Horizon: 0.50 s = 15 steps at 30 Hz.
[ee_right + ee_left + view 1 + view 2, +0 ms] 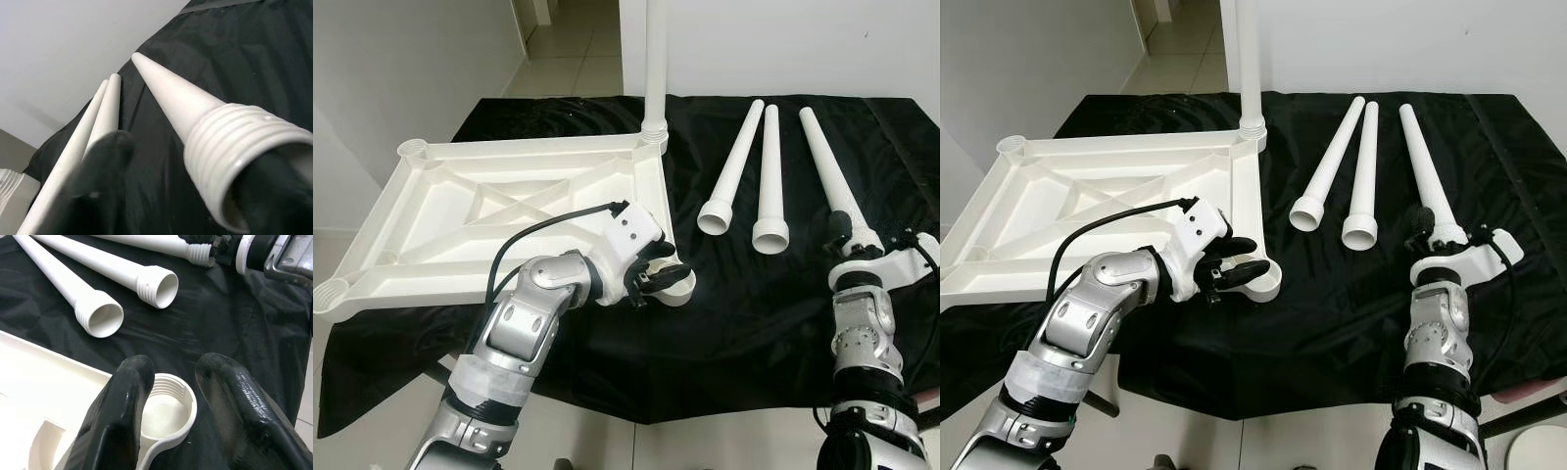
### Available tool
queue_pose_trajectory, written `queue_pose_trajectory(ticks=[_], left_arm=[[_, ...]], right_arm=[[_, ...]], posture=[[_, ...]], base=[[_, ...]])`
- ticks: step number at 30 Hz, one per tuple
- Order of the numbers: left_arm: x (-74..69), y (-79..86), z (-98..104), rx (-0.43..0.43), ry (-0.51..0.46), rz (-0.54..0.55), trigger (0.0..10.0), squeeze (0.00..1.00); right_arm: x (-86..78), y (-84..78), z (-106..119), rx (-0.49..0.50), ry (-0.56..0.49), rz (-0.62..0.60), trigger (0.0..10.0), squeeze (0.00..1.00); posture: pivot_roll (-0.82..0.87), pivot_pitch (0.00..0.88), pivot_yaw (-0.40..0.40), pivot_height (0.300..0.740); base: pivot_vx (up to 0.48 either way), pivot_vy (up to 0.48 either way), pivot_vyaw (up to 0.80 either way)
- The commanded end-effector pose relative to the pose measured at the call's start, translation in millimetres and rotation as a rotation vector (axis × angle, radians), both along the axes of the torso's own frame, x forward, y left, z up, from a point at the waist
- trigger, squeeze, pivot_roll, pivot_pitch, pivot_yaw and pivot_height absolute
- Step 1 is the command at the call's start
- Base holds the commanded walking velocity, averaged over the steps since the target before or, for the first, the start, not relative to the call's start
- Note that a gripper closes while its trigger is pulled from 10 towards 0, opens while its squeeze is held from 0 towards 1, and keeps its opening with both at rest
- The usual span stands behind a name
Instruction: Building children table
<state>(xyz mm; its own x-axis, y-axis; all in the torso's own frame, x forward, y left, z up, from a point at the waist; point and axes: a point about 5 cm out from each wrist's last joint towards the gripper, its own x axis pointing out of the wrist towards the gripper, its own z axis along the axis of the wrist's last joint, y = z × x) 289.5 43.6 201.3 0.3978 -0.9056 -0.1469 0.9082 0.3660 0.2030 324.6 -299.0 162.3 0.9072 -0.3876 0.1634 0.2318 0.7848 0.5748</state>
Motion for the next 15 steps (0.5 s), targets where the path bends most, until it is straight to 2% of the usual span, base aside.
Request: queue_pose_trajectory(ticks=[1,8,15], left_arm=[[1.9,0.9,0.4,0.015,-0.022,0.076,10.0,0.00],[1.5,0.0,-0.9,0.019,-0.024,0.084,10.0,0.00],[3.1,-1.2,-9.0,0.045,-0.040,0.131,10.0,0.00]], right_arm=[[4.6,2.0,2.2,-0.001,0.004,0.033,0.0,0.00],[6.2,2.4,3.5,-0.038,0.054,0.060,0.0,0.00],[4.1,10.5,0.2,-0.062,0.109,0.084,0.0,0.00]], posture=[[0.06,0.107,0.107,0.740],[0.04,0.110,0.094,0.740],[0.00,0.106,0.072,0.740]], base=[[0.000,0.000,0.00],[0.000,0.000,0.00],[0.000,0.000,0.00]])
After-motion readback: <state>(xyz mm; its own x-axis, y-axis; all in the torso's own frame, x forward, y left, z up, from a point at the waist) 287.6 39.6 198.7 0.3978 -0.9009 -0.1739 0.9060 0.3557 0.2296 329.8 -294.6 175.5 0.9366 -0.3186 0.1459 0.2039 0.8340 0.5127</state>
